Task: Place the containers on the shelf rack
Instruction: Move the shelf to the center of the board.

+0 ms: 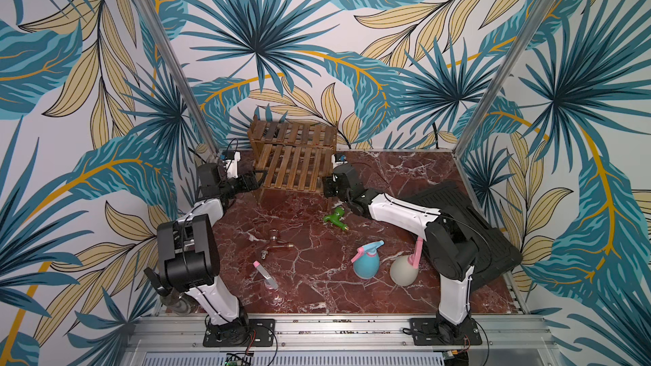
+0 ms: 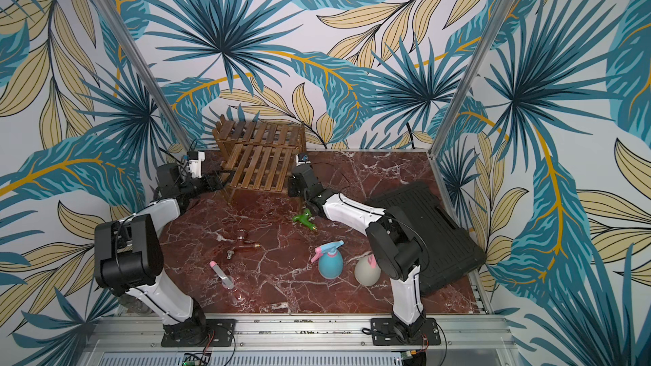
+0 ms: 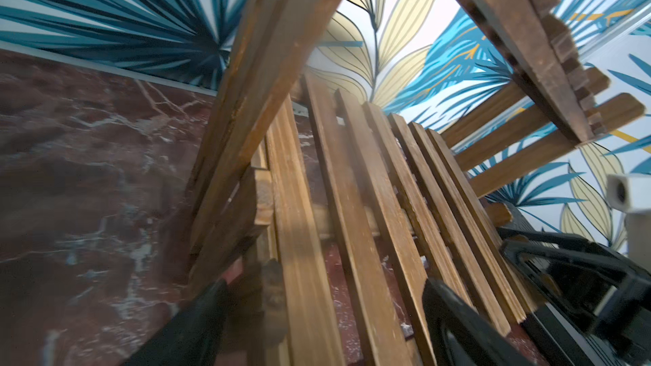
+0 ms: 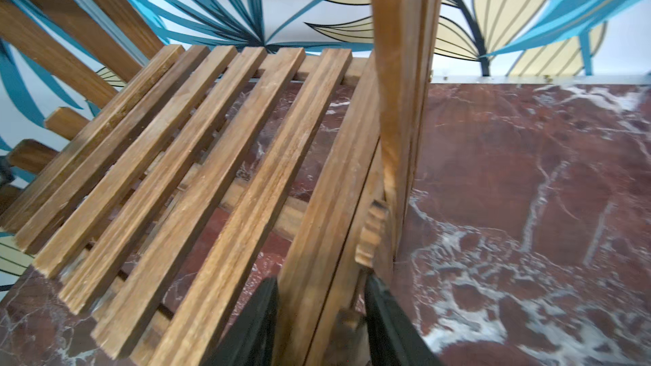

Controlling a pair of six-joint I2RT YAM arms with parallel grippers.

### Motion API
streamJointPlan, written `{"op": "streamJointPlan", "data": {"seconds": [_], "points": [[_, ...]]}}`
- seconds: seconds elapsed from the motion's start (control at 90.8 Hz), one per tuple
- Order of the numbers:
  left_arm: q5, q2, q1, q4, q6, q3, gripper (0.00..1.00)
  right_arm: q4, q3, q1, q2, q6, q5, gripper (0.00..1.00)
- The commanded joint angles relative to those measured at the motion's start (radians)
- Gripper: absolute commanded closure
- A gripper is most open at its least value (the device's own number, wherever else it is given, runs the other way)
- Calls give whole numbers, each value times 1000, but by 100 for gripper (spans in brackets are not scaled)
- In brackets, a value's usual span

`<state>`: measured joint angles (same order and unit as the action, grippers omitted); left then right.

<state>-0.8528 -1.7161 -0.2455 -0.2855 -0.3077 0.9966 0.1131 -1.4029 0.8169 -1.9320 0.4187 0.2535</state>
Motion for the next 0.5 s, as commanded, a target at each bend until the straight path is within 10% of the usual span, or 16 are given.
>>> {"op": "streamJointPlan", "data": {"seconds": [0.0, 0.209, 0.485], "points": [[-69, 34, 67, -99, -80, -65, 8, 48, 73, -56, 66, -20, -35, 54], [7, 76, 90, -111, -103, -107, 3, 73, 122, -127, 141, -70, -100, 46], [438, 303, 82, 235, 79, -100, 0, -22, 125, -159, 353, -261, -206, 8]]}}
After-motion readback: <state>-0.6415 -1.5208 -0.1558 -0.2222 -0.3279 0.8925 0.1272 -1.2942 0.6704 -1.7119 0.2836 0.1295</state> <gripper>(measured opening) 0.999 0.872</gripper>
